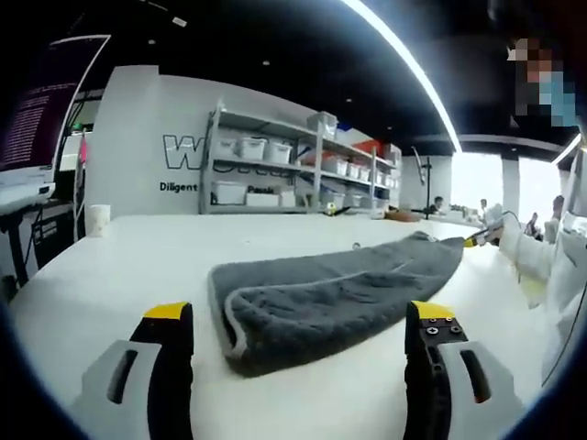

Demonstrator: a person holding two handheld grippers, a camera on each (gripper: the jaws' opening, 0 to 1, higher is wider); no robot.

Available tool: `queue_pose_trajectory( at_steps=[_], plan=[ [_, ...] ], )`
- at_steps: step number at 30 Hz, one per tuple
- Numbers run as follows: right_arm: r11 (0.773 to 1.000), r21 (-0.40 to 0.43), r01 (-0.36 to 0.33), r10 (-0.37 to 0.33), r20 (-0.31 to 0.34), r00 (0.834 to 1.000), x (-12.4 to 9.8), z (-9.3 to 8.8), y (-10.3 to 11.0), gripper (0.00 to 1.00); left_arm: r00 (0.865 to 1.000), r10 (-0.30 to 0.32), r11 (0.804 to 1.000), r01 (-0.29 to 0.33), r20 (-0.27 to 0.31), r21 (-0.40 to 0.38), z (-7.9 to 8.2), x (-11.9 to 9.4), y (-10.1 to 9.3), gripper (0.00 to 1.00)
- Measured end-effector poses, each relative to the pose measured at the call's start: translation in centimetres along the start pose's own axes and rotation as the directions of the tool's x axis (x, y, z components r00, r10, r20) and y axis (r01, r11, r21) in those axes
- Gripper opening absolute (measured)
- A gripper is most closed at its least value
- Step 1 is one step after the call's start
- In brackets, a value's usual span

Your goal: Open the folded towel by lifting each exposed corner and separating the folded layers until the towel lies flat within the target outline without major curled edges

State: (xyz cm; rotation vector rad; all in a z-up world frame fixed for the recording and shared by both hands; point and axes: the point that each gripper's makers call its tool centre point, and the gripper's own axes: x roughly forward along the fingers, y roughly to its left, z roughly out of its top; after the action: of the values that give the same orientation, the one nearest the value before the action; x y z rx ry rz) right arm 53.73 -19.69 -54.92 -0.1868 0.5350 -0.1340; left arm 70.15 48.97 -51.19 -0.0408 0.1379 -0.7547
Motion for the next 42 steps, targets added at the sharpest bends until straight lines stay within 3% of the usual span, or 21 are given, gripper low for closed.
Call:
queue_pose_trajectory(
  at_steps=[3, 6, 10, 15, 22, 26, 30, 33, 36, 39, 42],
  plan=[
    [1.0, 0.02, -0.009, 0.009, 0.008, 1.0, -1.2, 0.3, 0.1, 0.42, 1.0, 0.001, 1.0, -0.001, 0.002, 0.0, 0.0, 0.0, 0.0, 0.94],
    [0.999, 0.014, -0.041, 0.041, 0.058, 0.998, -2.4, 1.5, 1.1, 0.52, 1.0, 0.0, 1.0, 0.0, 0.003, -0.001, 0.0, 0.0, -0.1, 0.94],
    [0.991, -0.01, -0.137, 0.137, 0.128, 0.982, -4.1, 3.9, 4.2, 0.63, 1.0, 0.004, 1.0, -0.004, 0.001, 0.001, 0.0, 0.0, 0.1, 0.94],
    [0.969, -0.062, -0.239, 0.245, 0.136, 0.96, -5.1, 5.3, 8.3, 0.77, 1.0, 0.015, 1.0, -0.015, -0.002, 0.002, -0.1, 0.0, 0.4, 0.94],
    [0.915, -0.097, -0.392, 0.401, 0.11, 0.91, -5.8, 5.2, 13.3, 0.91, 1.0, 0.016, 1.0, -0.016, 0.016, 0.006, 0.3, 0.5, 1.2, 0.9],
    [0.904, -0.11, -0.413, 0.423, 0.093, 0.901, -6.6, 5.0, 14.1, 0.96, 1.0, -0.007, 0.999, 0.007, -0.016, 0.033, 0.7, 1.2, 0.9, 0.87],
    [0.896, -0.111, -0.429, 0.44, 0.107, 0.891, -7.7, 5.1, 14.4, 0.99, 0.994, -0.086, 0.994, 0.091, -0.066, 0.068, 1.7, 2.8, 0.4, 0.82],
    [0.889, -0.1, -0.447, 0.457, 0.115, 0.882, -8.2, 5.0, 14.7, 0.99, 0.981, -0.131, 0.984, 0.147, -0.14, 0.104, 2.0, 4.0, 0.7, 0.75],
    [0.89, -0.103, -0.444, 0.454, 0.118, 0.883, -8.5, 4.8, 14.8, 0.99, 0.956, -0.165, 0.97, 0.202, -0.241, 0.135, 1.7, 5.3, 1.1, 0.66],
    [0.894, -0.102, -0.436, 0.447, 0.128, 0.885, -8.8, 4.8, 14.5, 0.99, 0.926, -0.211, 0.957, 0.261, -0.313, 0.127, 1.4, 6.3, 1.2, 0.51],
    [0.901, -0.108, -0.42, 0.432, 0.138, 0.891, -9.0, 4.8, 14.1, 0.99, 0.884, -0.245, 0.953, 0.296, -0.398, 0.07, 0.4, 7.2, 1.8, 0.42]
  ],
)
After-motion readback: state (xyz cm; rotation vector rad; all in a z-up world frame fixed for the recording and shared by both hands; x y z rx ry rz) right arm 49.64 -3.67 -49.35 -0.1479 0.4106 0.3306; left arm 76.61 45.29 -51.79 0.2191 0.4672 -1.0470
